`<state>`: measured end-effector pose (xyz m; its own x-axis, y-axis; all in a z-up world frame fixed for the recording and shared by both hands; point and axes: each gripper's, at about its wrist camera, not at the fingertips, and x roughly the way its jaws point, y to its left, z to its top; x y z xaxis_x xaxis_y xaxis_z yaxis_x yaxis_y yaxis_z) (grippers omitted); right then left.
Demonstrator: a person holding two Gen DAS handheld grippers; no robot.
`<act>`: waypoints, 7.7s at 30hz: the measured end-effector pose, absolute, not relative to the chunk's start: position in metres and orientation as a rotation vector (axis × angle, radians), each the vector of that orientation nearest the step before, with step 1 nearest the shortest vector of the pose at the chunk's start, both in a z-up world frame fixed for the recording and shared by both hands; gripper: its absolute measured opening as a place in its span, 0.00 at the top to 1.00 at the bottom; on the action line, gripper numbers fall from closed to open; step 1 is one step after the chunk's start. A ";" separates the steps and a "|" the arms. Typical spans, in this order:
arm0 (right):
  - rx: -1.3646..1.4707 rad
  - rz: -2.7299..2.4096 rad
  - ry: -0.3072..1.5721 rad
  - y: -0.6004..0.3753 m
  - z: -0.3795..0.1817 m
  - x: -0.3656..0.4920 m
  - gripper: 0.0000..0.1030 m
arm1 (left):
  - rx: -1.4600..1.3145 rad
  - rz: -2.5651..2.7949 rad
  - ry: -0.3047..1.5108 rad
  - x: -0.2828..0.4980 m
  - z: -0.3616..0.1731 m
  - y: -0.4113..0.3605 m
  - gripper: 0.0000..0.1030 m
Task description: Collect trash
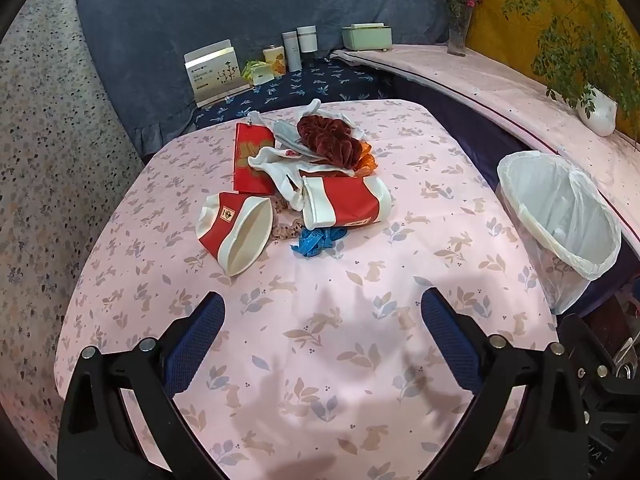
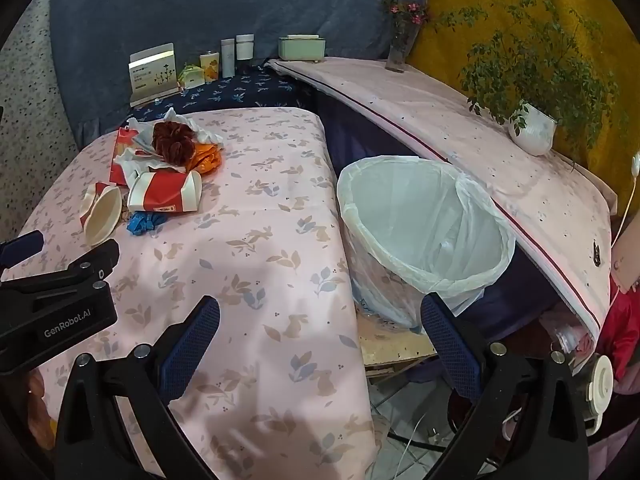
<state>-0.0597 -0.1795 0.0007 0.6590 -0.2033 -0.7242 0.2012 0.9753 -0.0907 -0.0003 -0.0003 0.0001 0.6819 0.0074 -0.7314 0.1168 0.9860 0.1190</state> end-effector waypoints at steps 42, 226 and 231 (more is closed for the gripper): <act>-0.008 -0.233 0.795 -0.173 0.012 -0.065 0.07 | 0.137 -0.048 0.821 -0.006 0.008 0.010 0.09; 0.203 -0.266 0.734 -0.182 0.011 0.032 0.97 | 0.030 -0.300 0.813 0.068 0.004 0.000 0.97; 0.238 -0.316 0.714 -0.213 0.015 0.020 0.97 | 0.063 -0.350 0.799 0.067 0.011 -0.037 0.97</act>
<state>0.0199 -0.2130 0.0149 0.7118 -0.2016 -0.6729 0.3625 0.9259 0.1061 0.0671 -0.0366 0.0115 0.6436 -0.2832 -0.7110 0.3305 0.9408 -0.0755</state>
